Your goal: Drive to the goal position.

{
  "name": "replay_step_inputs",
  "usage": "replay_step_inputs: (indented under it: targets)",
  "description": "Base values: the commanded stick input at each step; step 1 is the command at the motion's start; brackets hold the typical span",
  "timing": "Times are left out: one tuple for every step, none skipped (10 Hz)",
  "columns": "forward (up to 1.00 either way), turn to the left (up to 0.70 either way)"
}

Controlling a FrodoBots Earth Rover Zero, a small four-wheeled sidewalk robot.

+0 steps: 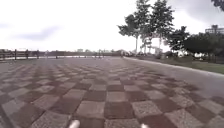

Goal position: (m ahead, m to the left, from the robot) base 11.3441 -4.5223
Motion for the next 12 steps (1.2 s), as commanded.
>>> replay_step_inputs:
  targets:
    - [0.7,0.0]
    - [0.7,0.0]
    - [0.7,0.0]
    - [0.7,0.0]
    - [0.7,0.0]
    - [0.7,0.0]
    - [0.7,0.0]
    - [0.7,0.0]
    - [0.7,0.0]
    - [0.7,0.0]
    - [0.7,0.0]
    - [0.7,0.0]
